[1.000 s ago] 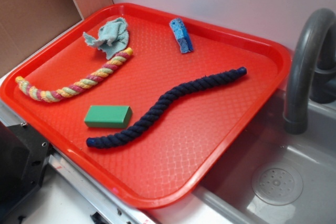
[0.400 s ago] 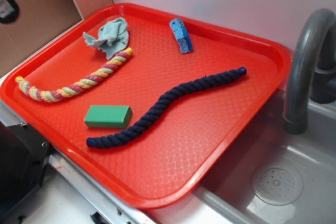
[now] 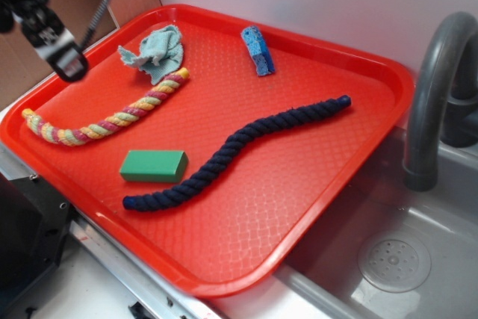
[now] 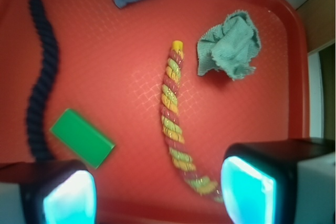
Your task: Grab the multicolored rope.
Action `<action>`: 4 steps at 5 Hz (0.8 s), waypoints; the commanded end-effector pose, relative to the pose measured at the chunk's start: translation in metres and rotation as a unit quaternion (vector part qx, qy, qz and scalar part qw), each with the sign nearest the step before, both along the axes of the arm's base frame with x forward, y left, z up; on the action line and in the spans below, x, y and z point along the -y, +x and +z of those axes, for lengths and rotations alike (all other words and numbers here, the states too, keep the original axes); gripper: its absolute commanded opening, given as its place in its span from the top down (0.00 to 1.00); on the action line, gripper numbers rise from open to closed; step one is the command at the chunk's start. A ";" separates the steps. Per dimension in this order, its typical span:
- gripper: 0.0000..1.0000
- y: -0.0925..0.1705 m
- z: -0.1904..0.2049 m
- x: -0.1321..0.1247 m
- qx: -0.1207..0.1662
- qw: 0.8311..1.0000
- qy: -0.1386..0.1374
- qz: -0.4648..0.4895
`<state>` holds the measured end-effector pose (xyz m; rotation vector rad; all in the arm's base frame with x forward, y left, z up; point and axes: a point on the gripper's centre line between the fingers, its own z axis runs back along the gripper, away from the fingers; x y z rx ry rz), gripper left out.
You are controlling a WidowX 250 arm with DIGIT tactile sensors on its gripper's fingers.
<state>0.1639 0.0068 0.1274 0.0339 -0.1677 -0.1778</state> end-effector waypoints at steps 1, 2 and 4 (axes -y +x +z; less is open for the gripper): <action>0.00 0.023 -0.043 -0.012 -0.024 0.999 0.034 0.011; 0.00 0.028 -0.064 -0.020 -0.046 0.998 0.039 0.013; 0.00 0.034 -0.102 -0.021 -0.084 0.995 0.058 -0.001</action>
